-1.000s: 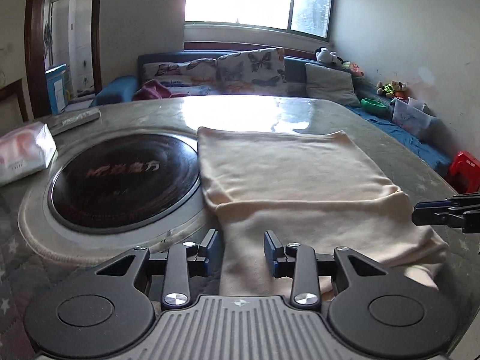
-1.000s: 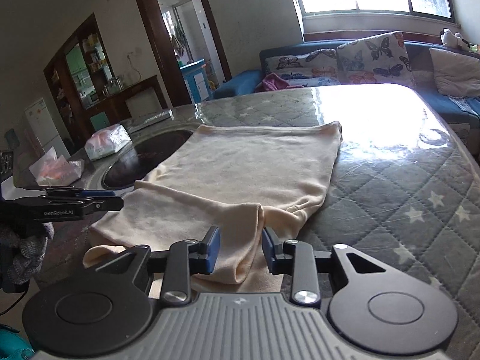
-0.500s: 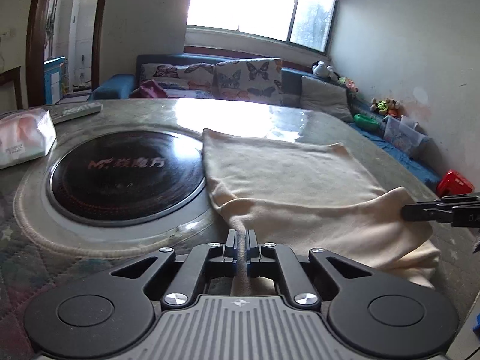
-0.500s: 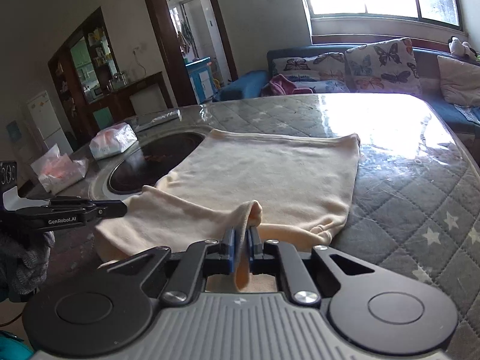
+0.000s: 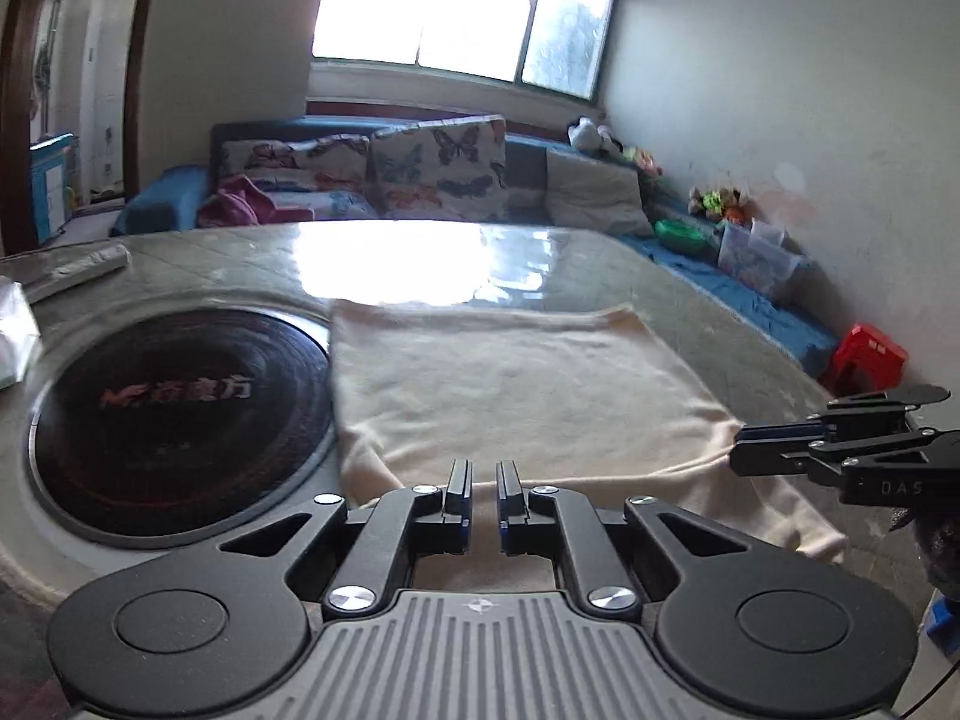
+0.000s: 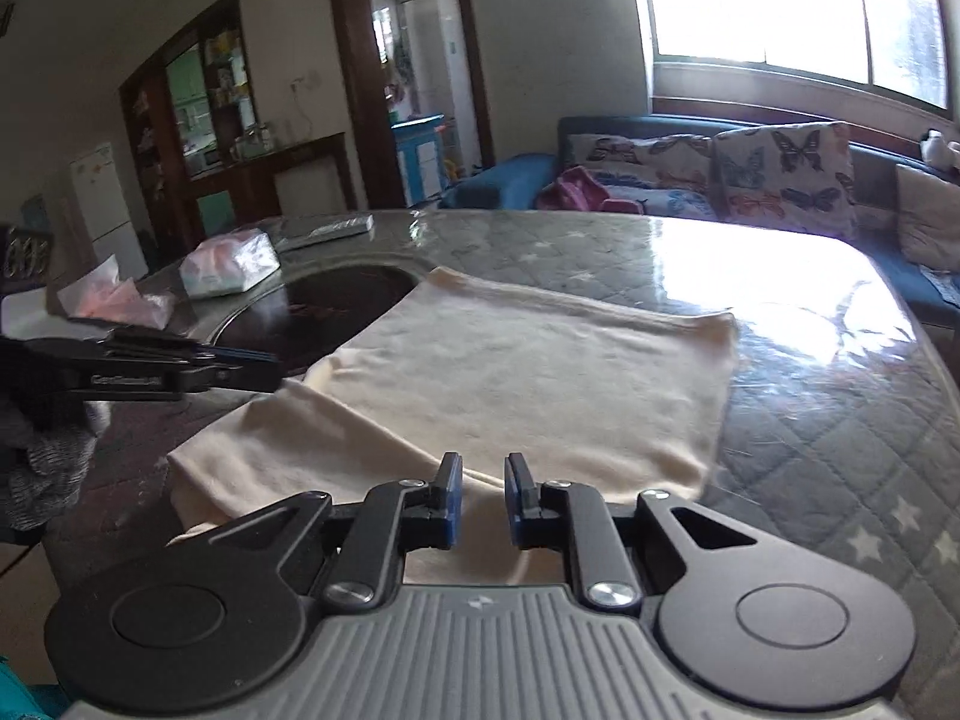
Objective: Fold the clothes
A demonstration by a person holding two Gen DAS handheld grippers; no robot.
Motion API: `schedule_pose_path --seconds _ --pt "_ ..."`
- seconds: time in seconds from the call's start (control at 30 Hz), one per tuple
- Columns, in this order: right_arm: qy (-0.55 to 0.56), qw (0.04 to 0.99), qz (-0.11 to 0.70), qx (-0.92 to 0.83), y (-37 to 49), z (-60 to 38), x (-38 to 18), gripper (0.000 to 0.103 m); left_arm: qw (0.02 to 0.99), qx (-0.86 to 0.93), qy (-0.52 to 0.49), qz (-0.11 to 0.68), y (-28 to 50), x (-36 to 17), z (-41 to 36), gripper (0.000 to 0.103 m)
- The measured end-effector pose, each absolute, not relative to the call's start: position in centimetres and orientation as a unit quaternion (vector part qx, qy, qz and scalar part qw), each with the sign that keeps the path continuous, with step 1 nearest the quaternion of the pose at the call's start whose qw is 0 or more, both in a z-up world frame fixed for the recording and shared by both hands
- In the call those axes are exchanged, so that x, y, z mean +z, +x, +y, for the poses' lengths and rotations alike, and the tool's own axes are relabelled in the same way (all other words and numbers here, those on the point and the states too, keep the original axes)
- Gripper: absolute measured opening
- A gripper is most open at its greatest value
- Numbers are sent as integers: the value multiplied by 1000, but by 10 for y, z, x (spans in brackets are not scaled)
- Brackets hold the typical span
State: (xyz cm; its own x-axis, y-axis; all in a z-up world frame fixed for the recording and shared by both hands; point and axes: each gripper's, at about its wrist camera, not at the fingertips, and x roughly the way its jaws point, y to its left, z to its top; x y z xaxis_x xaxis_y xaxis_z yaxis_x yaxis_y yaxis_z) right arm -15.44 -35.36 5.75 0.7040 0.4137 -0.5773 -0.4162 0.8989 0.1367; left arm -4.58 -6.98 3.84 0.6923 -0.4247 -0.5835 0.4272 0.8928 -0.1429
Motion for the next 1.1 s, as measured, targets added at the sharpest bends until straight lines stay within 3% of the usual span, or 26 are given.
schedule_pose_path --seconds 0.17,0.87,0.97,1.07,1.1 --pt "-22 912 339 230 -145 -346 37 14 917 -232 14 324 -41 23 -69 12" --pt "-65 905 337 251 -206 -349 42 15 898 -309 154 274 -128 26 -68 13" --pt "-63 906 333 254 -210 -353 50 15 889 -326 192 258 -143 28 -67 20" --pt "-73 904 332 257 -216 -354 55 17 882 -339 240 224 -160 25 -72 47" --pt "-77 904 333 258 -217 -355 56 19 877 -347 256 212 -165 24 -75 47"
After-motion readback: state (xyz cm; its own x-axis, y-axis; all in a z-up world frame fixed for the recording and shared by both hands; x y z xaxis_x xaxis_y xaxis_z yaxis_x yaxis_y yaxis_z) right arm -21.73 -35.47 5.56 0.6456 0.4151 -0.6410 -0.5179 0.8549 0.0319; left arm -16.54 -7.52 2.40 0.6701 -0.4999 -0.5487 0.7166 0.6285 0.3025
